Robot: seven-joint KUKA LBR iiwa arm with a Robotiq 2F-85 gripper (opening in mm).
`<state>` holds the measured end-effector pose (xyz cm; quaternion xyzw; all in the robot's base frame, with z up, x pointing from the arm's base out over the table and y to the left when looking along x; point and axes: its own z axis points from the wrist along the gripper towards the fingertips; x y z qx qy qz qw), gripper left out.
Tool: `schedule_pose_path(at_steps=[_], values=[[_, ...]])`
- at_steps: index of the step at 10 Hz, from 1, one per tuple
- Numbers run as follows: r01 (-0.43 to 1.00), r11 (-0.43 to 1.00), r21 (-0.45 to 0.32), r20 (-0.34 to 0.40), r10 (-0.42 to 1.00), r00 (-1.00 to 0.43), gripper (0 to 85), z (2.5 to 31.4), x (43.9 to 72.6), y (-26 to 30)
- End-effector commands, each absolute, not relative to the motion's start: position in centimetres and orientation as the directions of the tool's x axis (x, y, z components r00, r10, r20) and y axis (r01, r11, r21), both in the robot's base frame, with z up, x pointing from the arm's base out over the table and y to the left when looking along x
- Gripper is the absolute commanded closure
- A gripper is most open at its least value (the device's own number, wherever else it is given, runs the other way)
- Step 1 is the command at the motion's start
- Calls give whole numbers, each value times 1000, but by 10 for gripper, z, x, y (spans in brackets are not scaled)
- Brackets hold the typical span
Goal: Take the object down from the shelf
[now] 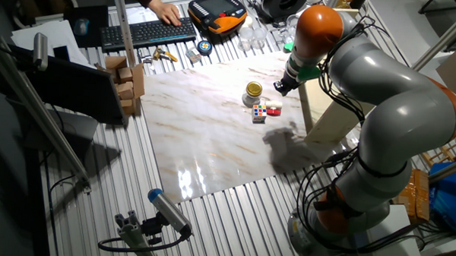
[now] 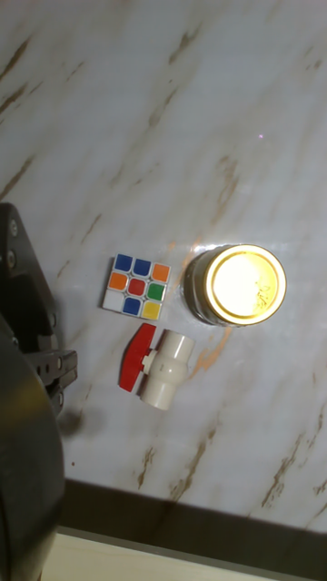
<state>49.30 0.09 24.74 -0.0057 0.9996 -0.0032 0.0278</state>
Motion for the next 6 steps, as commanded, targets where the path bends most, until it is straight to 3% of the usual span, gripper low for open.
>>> schedule_pose_path(at_steps=[1,6], values=[[-11,1000,-7,-57,-12,-998,850,247,493,1],[-13,1000,-10,-57,-13,-998,850,248,493,1]])
